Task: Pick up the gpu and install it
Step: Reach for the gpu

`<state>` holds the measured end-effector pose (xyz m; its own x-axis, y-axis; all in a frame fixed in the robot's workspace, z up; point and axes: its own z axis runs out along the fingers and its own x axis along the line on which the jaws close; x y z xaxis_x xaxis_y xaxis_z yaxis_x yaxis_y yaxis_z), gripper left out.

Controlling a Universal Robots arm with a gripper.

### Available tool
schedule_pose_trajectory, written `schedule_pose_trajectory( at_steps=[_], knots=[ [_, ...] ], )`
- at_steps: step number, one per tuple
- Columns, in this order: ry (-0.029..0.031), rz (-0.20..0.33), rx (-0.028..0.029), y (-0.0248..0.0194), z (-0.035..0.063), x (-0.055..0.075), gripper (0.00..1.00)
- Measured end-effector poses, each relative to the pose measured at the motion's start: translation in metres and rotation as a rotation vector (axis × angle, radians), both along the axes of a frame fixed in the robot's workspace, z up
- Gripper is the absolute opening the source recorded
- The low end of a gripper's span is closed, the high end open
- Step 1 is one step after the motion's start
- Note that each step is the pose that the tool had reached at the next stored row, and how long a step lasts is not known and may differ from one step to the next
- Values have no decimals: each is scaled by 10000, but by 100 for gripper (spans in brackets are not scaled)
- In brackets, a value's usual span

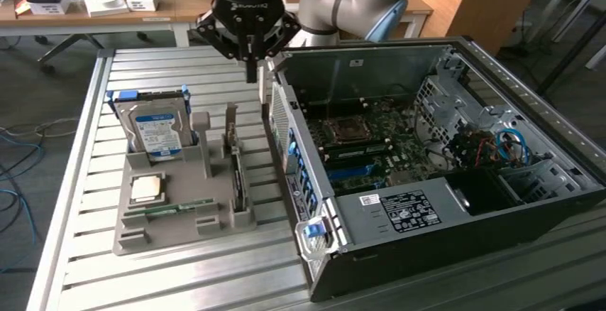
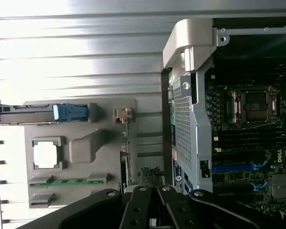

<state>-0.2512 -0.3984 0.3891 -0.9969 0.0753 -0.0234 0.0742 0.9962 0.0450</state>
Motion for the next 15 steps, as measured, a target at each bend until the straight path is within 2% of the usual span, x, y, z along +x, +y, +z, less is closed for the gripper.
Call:
schedule_pose_trajectory(
  at_steps=[9,15],
  knots=[
    [1,0,-1,1,-9,-200,11],
    [1,1,-1,-1,-9,-209,11]
  ],
)
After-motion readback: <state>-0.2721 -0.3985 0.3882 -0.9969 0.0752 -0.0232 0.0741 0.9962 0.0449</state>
